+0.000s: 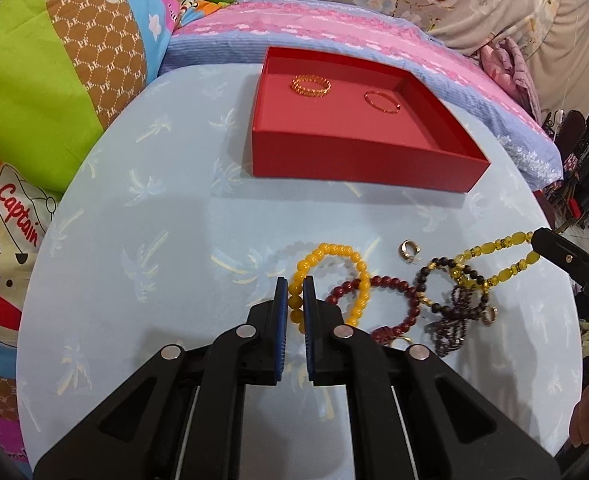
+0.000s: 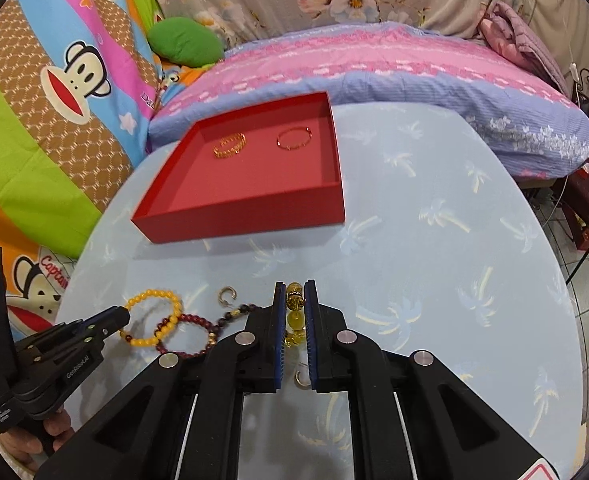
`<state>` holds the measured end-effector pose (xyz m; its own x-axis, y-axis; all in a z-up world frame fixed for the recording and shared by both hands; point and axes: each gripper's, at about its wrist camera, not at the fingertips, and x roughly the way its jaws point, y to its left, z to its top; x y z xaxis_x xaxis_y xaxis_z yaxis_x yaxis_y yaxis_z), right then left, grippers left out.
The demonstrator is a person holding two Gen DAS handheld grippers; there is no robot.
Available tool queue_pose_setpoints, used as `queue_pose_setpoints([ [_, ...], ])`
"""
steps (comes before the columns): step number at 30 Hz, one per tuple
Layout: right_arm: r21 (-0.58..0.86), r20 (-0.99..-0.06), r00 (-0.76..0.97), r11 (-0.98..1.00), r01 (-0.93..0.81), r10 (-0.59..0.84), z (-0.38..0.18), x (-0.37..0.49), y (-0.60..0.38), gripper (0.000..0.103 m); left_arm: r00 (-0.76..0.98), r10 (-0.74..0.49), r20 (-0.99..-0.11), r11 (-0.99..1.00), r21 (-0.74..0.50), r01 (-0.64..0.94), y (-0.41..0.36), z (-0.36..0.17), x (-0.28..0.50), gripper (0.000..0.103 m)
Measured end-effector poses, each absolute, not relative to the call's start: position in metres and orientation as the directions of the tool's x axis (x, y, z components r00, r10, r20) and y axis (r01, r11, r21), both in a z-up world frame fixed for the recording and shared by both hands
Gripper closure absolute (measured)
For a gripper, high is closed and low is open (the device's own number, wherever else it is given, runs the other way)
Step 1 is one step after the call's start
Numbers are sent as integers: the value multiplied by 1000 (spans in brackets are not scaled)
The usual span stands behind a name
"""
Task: Organize jewelry
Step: 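Carry both bead bracelets into the red box and open both tools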
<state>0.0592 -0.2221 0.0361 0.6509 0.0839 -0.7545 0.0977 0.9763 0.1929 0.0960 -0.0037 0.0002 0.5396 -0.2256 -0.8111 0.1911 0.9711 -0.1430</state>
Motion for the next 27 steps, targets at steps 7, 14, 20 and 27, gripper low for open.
queue_pose_setpoints([
  [7,203,-713,696,976,82,89,65,55,-224,94,549,-267,-792,959,-162,233,-10,27,91,96],
  [14,206,-681,726,976,63,97,87,61,-224,94,565,-300,-768,945,-159,285,-22,50,96,96],
  [20,198,-662,742,979,45,100,101,92,-224,94,606,-324,-726,934,-145,326,-36,79,122,96],
  [27,195,-653,749,980,23,112,110,150,-221,94,635,-324,-701,932,-122,340,-54,96,175,96],
])
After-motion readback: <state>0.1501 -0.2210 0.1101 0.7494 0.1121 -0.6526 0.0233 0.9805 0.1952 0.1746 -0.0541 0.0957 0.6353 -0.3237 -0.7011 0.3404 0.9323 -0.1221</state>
